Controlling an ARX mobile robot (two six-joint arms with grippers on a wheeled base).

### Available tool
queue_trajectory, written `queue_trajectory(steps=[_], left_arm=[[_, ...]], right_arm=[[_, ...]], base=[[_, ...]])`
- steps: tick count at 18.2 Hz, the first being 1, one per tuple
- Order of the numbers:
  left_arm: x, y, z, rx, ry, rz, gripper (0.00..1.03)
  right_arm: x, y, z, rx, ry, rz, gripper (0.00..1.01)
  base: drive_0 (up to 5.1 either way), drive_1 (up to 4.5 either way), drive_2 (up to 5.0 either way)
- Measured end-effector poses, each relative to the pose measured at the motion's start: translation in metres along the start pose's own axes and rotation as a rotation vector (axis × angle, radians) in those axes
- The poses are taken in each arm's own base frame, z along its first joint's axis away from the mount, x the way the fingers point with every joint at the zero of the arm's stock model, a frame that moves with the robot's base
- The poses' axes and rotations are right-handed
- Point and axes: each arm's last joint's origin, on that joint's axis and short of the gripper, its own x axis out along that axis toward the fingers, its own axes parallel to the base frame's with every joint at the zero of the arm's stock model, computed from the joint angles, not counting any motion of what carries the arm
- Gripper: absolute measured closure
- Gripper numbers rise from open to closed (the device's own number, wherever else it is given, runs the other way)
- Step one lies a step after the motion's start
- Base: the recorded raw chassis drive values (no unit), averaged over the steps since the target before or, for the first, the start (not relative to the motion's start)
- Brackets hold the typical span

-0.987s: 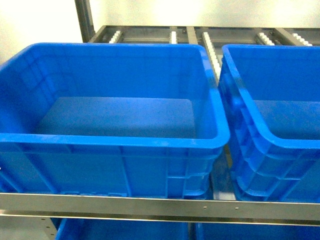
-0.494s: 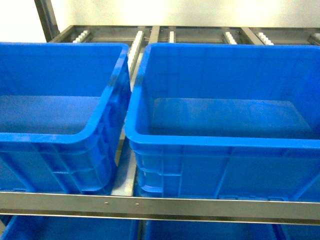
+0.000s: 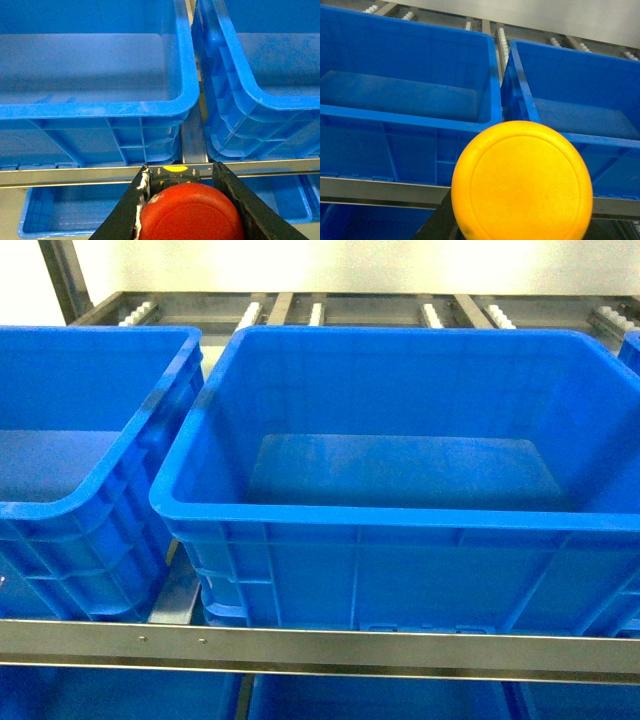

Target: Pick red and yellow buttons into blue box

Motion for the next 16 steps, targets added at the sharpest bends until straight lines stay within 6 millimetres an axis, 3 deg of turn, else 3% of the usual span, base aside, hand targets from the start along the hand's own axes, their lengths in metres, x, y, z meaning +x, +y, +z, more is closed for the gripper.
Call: queue_trajectory(steps=[12,16], left_arm=[[-0.0002,0.0001,0.0002,-0.001,-0.002,0.001,0.72],[0.0003,0.0002,-0.0007,0.000,0.007,0.003,0.72]], right_arm=[[0.0000,0.0000,0.0000,0.000,0.000,0.000,0.75],[0.0000,0.0000,0.0000,0.000,0.000,0.000,0.75]], base=[[0.0,4.16,-4.2],[0.0,0.00,0.0]])
